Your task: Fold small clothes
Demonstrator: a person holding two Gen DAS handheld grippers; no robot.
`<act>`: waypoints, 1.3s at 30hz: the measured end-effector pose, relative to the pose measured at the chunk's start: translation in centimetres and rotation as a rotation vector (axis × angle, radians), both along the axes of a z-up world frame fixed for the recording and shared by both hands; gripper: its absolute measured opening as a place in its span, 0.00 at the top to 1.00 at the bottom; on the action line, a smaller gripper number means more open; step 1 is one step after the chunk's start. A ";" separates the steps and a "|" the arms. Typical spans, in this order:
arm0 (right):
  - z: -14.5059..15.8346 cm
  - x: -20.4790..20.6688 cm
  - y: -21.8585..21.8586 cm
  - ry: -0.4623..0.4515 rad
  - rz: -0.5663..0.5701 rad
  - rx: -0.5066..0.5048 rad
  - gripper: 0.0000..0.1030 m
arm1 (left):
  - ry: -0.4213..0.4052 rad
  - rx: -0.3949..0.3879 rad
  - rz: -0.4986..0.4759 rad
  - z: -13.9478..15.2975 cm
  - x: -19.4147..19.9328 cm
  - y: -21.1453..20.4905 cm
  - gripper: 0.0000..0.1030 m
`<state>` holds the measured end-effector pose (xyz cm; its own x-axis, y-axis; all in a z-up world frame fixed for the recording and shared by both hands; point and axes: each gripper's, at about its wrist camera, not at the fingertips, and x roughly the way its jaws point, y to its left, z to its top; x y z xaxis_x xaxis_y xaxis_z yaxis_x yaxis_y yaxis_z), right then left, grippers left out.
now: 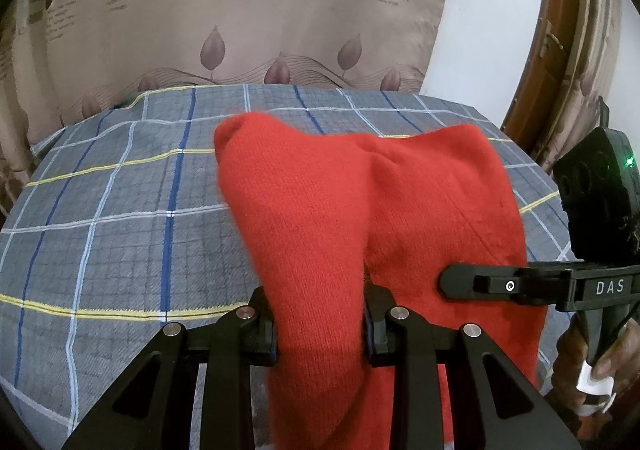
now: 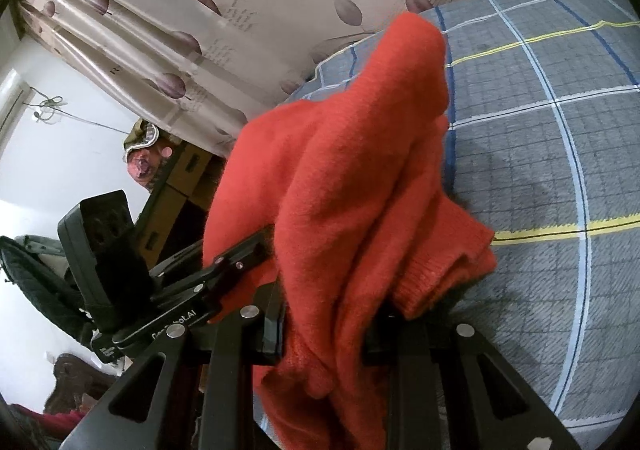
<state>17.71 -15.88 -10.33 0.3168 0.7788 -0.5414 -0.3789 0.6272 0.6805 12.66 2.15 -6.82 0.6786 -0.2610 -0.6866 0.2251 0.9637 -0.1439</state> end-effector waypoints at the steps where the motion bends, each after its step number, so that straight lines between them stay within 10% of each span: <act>1: -0.2 0.1 -0.1 0.001 -0.001 -0.002 0.77 | 0.001 -0.003 -0.001 -0.2 0.2 0.0 0.71; 16: -2.1 1.0 -0.5 -0.010 0.006 -0.064 0.75 | -0.014 -0.008 0.018 -2.5 0.9 0.8 0.57; 24: -2.5 0.3 -0.8 -0.055 -0.021 -0.163 0.52 | -0.123 0.077 0.096 -2.8 -0.2 0.9 0.35; 31: 2.7 -4.2 -0.3 -0.322 -0.133 -0.305 0.34 | -0.297 0.183 0.234 0.0 -2.4 0.9 0.16; 39: 7.0 -8.5 -0.8 -0.518 -0.222 -0.313 0.14 | -0.428 0.115 0.280 4.0 -4.7 1.7 0.00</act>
